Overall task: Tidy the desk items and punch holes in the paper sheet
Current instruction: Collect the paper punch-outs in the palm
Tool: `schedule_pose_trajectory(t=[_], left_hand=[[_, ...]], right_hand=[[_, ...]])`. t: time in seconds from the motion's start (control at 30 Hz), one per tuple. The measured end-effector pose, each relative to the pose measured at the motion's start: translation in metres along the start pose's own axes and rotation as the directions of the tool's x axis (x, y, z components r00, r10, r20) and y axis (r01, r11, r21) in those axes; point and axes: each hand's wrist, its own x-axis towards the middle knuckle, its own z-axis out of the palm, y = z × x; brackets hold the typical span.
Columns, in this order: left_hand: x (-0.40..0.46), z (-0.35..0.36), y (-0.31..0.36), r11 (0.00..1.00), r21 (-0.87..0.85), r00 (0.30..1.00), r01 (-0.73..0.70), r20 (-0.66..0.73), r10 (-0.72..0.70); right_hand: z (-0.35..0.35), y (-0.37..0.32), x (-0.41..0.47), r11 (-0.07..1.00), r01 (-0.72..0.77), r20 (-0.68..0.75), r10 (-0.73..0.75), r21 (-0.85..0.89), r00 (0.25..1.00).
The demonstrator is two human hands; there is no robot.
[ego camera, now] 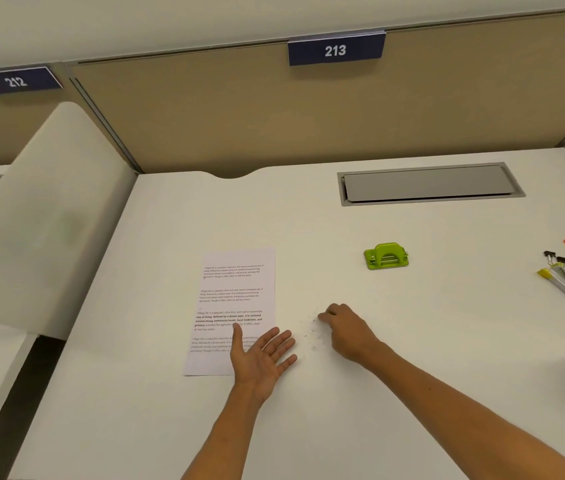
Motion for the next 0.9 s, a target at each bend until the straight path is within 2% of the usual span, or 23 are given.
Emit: schedule_pose_trajectory(t=[0.17,0.27,0.37,0.43,0.57,0.73,0.83,0.9], left_hand=[[-0.001,-0.006,-0.005,0.998,-0.046,0.998,-0.037,-0.044,0.035],[-0.001,-0.010,-0.009,0.996,-0.072,0.997,-0.053,-0.067,0.048],[-0.002,-0.012,-0.014,0.994,-0.089,0.994,-0.066,-0.090,0.058],[-0.003,-0.012,-0.016,0.992,-0.101,0.993,-0.074,-0.101,0.064],[-0.005,-0.011,-0.018,0.988,-0.128,0.992,-0.085,-0.100,0.072],[-0.007,-0.010,-0.020,0.983,-0.155,0.993,-0.096,-0.087,0.083],[-0.007,-0.013,-0.020,0.978,-0.154,0.986,-0.139,-0.116,0.122],[-0.008,-0.016,-0.017,0.972,-0.155,0.978,-0.176,-0.140,0.155]], right_hand=[[-0.015,-0.004,0.018,0.996,0.084,-0.074,-0.081,0.035,0.994],[-0.020,-0.012,0.032,0.973,0.224,-0.024,-0.225,-0.056,0.974],[-0.014,-0.020,0.038,0.886,0.415,0.069,-0.410,-0.209,0.910],[-0.008,-0.020,0.038,0.843,0.473,0.067,-0.473,-0.255,0.879],[-0.005,-0.001,0.026,0.787,0.539,0.066,-0.546,-0.301,0.835],[-0.014,0.018,0.006,0.817,0.520,-0.095,-0.555,-0.252,0.826],[0.008,0.004,-0.013,0.749,0.571,-0.053,-0.620,-0.336,0.783],[0.034,-0.010,-0.030,0.756,0.564,0.010,-0.595,-0.331,0.803]])
